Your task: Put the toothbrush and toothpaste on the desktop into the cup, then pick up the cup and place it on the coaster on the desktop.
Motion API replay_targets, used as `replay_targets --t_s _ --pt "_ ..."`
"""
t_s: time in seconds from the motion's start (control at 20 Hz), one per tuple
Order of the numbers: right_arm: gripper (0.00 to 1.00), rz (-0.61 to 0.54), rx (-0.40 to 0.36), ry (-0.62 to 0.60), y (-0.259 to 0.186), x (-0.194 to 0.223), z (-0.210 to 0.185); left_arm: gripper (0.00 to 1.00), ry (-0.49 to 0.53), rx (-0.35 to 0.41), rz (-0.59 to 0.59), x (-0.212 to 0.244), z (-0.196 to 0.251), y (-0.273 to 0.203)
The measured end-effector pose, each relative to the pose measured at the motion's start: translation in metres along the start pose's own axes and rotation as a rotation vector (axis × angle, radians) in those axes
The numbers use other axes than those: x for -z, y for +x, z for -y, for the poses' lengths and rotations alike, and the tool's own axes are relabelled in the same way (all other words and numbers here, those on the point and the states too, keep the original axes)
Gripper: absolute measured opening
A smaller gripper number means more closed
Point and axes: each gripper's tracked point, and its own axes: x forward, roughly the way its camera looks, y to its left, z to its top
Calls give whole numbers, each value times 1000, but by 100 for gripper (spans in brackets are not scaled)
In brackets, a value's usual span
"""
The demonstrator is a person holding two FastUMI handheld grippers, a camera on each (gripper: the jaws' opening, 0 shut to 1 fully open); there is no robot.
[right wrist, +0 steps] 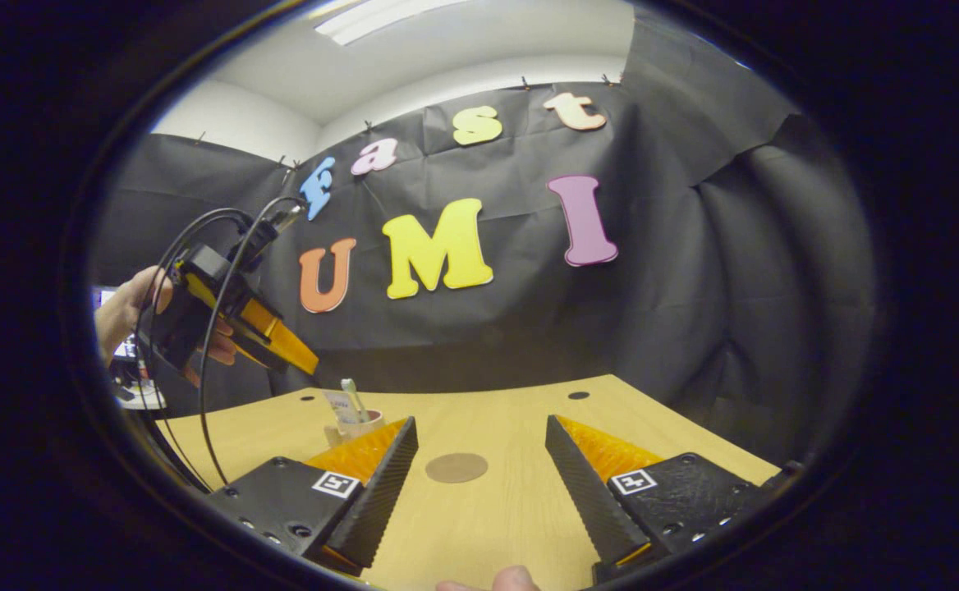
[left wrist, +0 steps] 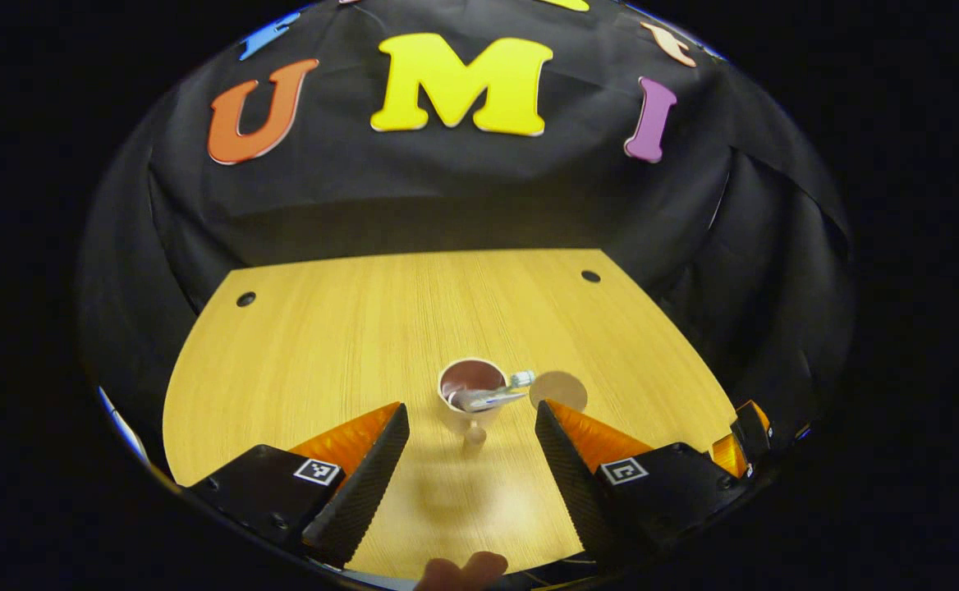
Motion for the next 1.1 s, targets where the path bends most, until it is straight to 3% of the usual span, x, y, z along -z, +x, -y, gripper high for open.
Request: replay_targets --t_s 0.15,0.25,0.45,0.65,1.0,1.1 --pt "95 -24 28 40 -10 14 14 99 -11 19 -158 19 -3 23" --pt "92 -59 1 98 -15 23 10 99 -31 7 -240 27 -5 34" --pt "95 -79 -6 115 -21 29 14 99 -56 0 -378 48 -9 65" --pt "95 -77 7 129 -24 30 20 99 -62 -35 -464 61 -11 89" --pt "95 -72 11 280 -15 28 35 100 -76 -59 -544 70 -9 99" --pt "95 -68 8 307 -14 29 35 94 -68 -78 -562 66 -7 99"
